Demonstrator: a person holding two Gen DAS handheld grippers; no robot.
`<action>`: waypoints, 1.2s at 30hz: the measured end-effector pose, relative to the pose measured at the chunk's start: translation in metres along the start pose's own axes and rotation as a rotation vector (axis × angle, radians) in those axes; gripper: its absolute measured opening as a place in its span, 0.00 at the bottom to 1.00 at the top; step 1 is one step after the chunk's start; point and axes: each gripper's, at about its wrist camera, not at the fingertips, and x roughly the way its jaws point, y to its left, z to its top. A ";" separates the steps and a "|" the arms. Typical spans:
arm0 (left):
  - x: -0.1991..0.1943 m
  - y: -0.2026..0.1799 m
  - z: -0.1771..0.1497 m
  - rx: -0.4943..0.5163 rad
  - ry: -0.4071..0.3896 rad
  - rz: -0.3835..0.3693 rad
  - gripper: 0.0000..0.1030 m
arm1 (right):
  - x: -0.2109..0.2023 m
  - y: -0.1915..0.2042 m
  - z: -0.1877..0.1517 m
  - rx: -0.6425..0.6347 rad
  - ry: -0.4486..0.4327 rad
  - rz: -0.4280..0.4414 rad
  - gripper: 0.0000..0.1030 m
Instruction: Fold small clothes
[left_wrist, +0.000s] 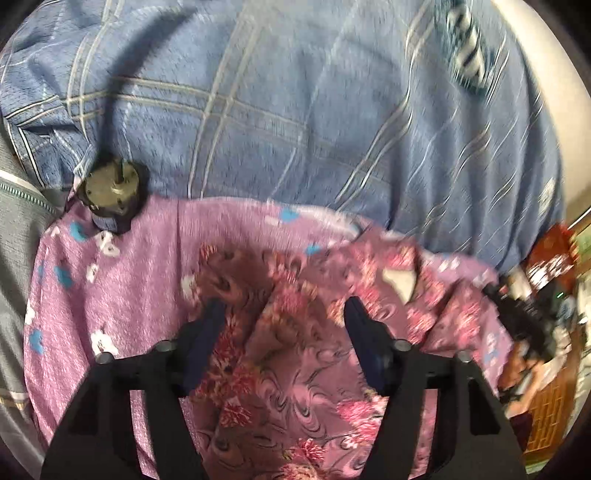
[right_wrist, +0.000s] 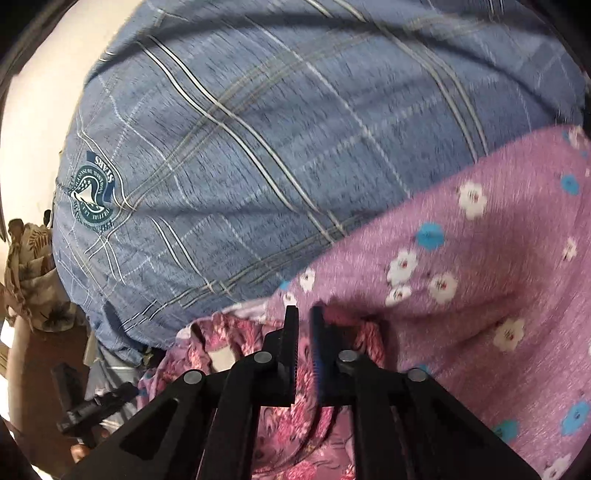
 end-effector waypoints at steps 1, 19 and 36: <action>0.004 -0.004 -0.002 0.019 0.007 -0.003 0.65 | 0.000 -0.001 0.000 0.013 0.012 0.013 0.13; 0.013 -0.032 -0.003 0.115 -0.005 0.060 0.02 | -0.002 -0.005 0.003 0.007 0.056 0.034 0.50; 0.003 0.047 0.005 -0.201 -0.148 0.226 0.06 | 0.016 0.029 -0.005 -0.161 0.031 0.083 0.31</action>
